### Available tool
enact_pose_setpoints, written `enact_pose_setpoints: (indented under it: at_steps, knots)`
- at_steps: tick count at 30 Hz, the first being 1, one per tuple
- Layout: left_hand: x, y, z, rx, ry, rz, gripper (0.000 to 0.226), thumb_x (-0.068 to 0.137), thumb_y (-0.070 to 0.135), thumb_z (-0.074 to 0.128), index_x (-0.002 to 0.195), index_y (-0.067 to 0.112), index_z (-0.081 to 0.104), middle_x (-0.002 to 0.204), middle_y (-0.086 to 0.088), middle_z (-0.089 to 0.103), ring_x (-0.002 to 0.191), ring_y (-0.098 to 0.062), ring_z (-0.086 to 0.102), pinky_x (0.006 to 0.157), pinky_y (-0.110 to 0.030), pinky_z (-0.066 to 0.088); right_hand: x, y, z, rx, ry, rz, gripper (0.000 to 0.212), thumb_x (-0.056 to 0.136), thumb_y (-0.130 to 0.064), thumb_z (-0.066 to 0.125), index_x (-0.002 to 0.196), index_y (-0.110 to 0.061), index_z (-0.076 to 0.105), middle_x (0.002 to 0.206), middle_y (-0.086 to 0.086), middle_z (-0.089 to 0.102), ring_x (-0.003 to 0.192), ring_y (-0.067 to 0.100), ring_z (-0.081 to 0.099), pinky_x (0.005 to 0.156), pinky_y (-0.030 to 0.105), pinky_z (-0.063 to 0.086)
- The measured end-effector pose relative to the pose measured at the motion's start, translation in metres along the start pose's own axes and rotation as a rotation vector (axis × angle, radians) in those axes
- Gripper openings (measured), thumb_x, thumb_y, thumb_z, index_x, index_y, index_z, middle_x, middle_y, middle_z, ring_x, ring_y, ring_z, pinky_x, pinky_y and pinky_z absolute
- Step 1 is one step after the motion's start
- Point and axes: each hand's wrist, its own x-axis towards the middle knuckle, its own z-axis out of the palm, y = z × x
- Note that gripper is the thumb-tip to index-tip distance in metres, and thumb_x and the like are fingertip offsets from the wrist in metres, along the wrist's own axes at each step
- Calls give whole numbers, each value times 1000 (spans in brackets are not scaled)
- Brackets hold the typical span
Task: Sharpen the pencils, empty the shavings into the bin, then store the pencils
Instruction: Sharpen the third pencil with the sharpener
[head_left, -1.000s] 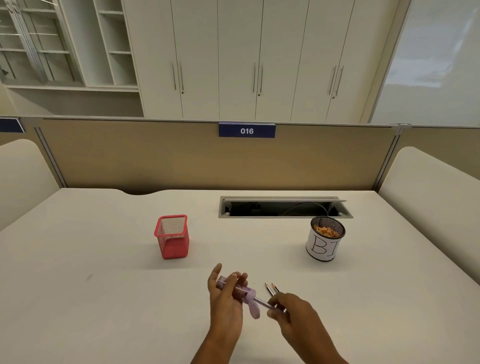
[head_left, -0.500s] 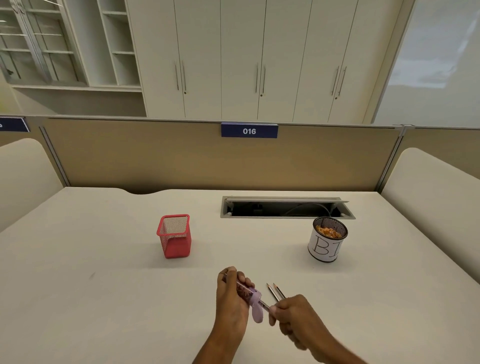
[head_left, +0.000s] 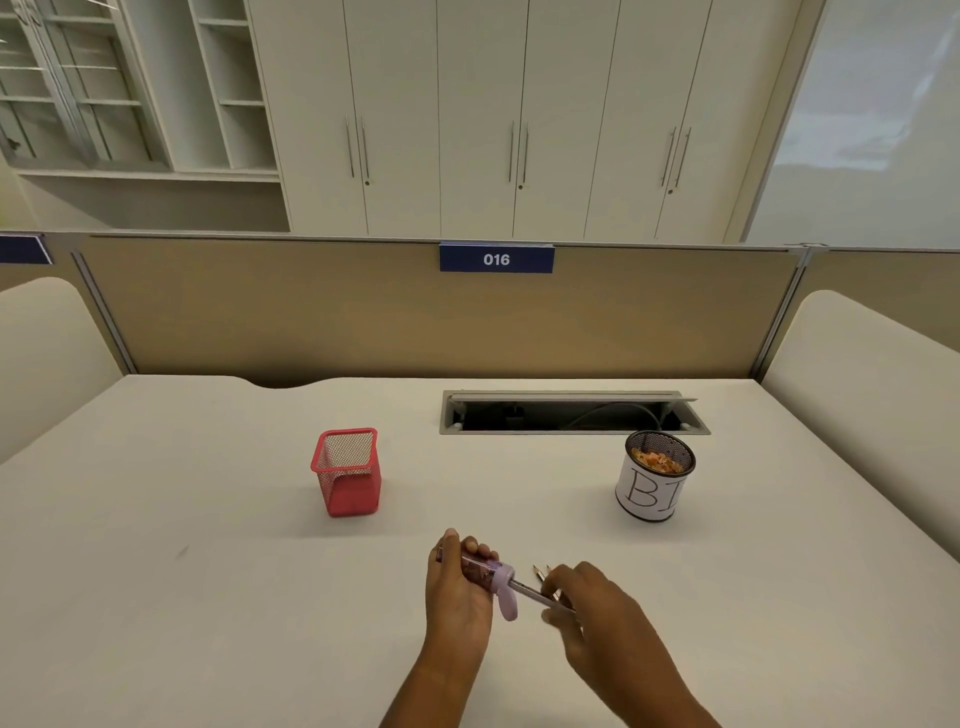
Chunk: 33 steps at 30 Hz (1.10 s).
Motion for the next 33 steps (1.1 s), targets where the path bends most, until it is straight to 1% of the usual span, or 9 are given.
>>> enact_pose_setpoints:
  at_steps: [4, 7, 9, 13, 16, 24, 27, 29, 33]
  knots:
    - [-1, -1, 1, -61, 2, -21, 32, 98, 28, 40, 73, 9, 46, 48, -1, 55, 47, -14, 55, 60, -29, 48, 0, 11, 11, -358, 350, -310, 12, 69, -18, 61, 66, -19, 72, 50, -4, 56, 36, 13, 49, 31, 18, 22]
    - [0, -3, 3, -31, -3, -21, 34, 99, 28, 39, 70, 9, 43, 46, -1, 53, 39, -11, 54, 54, -26, 47, -2, 15, 17, -312, 302, -324, 14, 68, -18, 55, 66, -25, 67, 46, -7, 55, 32, 11, 47, 29, 18, 28]
    - [0, -5, 4, 8, 2, -5, 33, 98, 25, 39, 69, 9, 41, 48, -1, 50, 39, -11, 52, 54, -26, 44, -2, 7, 13, -125, 138, -109, 16, 72, -10, 60, 65, -24, 59, 42, -8, 50, 34, 8, 42, 38, 16, 24]
    - [-2, -7, 1, 22, -12, -54, 34, 98, 25, 39, 67, 10, 39, 48, 0, 47, 38, -10, 49, 41, -18, 42, 3, 5, -10, 1033, -439, 670, 38, 92, -12, 44, 59, -14, 63, 41, -6, 34, 32, 6, 23, 34, 13, 17]
    - [-4, -7, 1, 58, -30, -65, 34, 98, 25, 39, 68, 10, 39, 51, -1, 46, 39, -10, 49, 43, -20, 43, 1, 6, -13, 1301, -560, 847, 40, 94, -13, 41, 62, -3, 63, 41, -2, 32, 27, 5, 20, 28, 8, 13]
    - [1, -9, -3, -22, 29, -2, 34, 99, 26, 39, 70, 9, 44, 44, 0, 53, 39, -11, 54, 55, -28, 46, -1, 15, 6, 35, 13, -10, 25, 74, -25, 63, 74, -33, 39, 52, -9, 54, 43, 4, 48, 41, 7, 25]
    - [-1, -8, -1, -64, 38, 34, 36, 99, 27, 37, 70, 8, 43, 43, -1, 53, 38, -12, 56, 65, -33, 43, 0, 25, 15, -237, 276, -253, 24, 95, -23, 35, 79, -24, 53, 48, -4, 53, 38, 14, 47, 33, 19, 30]
    - [0, -9, -1, -62, 44, 35, 35, 99, 28, 38, 71, 8, 43, 44, 0, 52, 38, -11, 55, 63, -31, 44, 0, 26, 21, -271, 274, -283, 41, 99, -22, 22, 78, -22, 58, 46, -3, 52, 36, 15, 46, 30, 20, 29]
    - [-1, -7, 6, 35, 47, 69, 28, 99, 23, 40, 74, 9, 41, 51, -2, 48, 38, -9, 50, 57, -27, 42, 0, 14, 16, 20, 4, 12, 8, 79, -27, 44, 77, -27, 52, 58, 0, 58, 47, 13, 43, 47, 22, 31]
